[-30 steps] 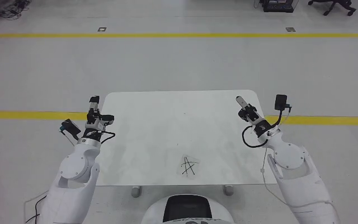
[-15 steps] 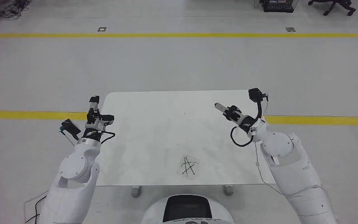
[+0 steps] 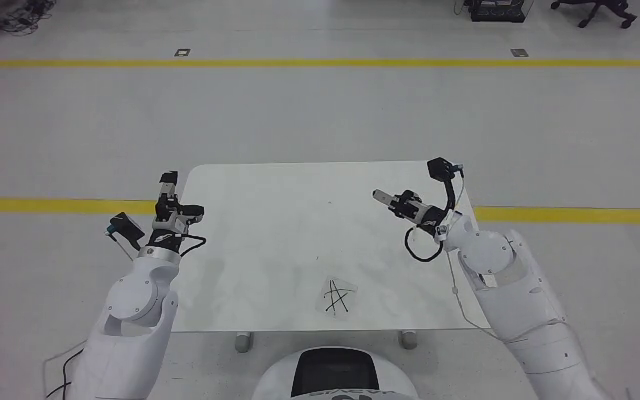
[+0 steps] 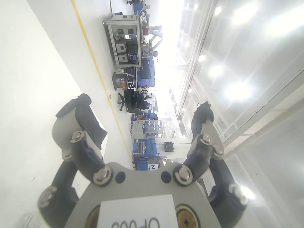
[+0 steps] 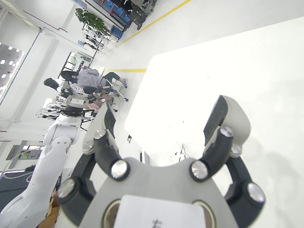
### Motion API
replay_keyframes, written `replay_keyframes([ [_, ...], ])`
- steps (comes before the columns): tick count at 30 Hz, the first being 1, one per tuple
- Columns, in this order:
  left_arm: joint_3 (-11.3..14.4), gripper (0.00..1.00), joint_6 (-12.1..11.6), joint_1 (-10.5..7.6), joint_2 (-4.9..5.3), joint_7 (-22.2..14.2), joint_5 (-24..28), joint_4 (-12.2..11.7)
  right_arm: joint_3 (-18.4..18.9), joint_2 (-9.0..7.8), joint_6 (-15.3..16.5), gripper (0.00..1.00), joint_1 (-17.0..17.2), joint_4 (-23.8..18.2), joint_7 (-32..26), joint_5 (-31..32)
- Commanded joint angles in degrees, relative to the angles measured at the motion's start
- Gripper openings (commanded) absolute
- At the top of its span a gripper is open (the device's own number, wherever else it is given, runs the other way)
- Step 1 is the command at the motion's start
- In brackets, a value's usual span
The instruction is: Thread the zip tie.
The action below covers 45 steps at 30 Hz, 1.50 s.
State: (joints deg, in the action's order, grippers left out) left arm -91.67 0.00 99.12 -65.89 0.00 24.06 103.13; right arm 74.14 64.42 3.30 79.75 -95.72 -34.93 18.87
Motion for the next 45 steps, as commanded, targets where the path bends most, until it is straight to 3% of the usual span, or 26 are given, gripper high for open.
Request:
replay_keyframes([
  [1, 0.00, 1.00, 0.00, 0.00, 0.00, 0.00, 0.00, 0.00, -0.98, -0.09, 1.24, 1.00, -0.67, 0.03, -1.38, 2.93],
  [9, 0.00, 1.00, 0.00, 0.00, 0.00, 0.00, 0.00, 0.00, -7.40, 0.02, 7.32, 1.00, -7.79, 4.78, -11.11, 11.39],
  [15, 0.00, 1.00, 0.00, 0.00, 0.00, 0.00, 0.00, 0.00, -12.31, 0.38, 14.07, 1.00, -12.05, 8.84, -15.54, 15.65],
  [42, 0.00, 1.00, 0.00, 0.00, 0.00, 0.00, 0.00, 0.00, -12.31, 0.38, 14.07, 1.00, -12.05, 8.84, -15.54, 15.65],
  [45, 0.00, 1.00, 0.00, 0.00, 0.00, 0.00, 0.00, 0.00, -12.97, 0.36, 15.50, 1.00, -12.24, 8.91, -15.80, 16.58],
])
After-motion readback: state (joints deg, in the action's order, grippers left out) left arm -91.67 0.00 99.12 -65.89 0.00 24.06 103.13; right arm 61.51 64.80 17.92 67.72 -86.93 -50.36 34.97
